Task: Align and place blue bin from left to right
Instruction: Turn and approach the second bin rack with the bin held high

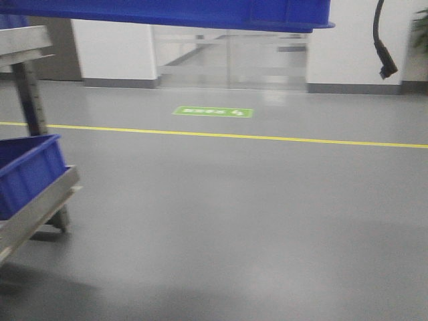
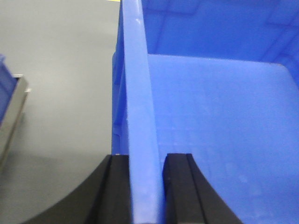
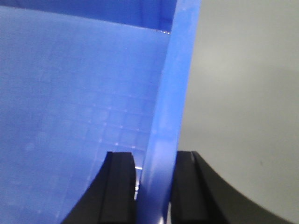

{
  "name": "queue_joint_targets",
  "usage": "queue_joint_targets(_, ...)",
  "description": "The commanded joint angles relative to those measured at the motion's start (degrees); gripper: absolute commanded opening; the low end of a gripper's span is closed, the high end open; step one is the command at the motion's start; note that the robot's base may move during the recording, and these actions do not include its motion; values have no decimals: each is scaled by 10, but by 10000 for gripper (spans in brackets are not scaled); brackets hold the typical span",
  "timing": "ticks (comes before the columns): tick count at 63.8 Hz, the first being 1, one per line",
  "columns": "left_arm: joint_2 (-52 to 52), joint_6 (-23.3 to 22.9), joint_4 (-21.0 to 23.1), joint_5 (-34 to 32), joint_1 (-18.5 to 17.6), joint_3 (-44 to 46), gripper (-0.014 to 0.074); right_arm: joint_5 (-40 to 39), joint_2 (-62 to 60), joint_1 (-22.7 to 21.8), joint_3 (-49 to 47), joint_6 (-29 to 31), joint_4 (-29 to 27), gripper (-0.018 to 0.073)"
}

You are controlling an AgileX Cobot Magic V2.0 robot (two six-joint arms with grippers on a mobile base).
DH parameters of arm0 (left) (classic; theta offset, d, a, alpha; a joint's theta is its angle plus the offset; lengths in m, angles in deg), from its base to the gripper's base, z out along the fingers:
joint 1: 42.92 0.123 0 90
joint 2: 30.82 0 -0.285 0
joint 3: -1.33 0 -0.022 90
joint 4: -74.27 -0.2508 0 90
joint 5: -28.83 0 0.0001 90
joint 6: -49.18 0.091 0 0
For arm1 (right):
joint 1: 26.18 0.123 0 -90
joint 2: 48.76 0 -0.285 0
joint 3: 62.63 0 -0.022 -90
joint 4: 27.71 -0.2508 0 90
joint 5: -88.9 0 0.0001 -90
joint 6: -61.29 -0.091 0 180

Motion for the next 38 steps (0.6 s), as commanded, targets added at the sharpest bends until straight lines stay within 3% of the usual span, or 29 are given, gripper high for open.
queue_joint_targets(1, 14, 2, -30, -111, 4, 10, -15, -27, -17, -4, -6, 21, 24, -78)
queue_joint_targets(38, 14, 2, -30, -111, 4, 10, -15, -27, -17, -4, -6, 21, 24, -78)
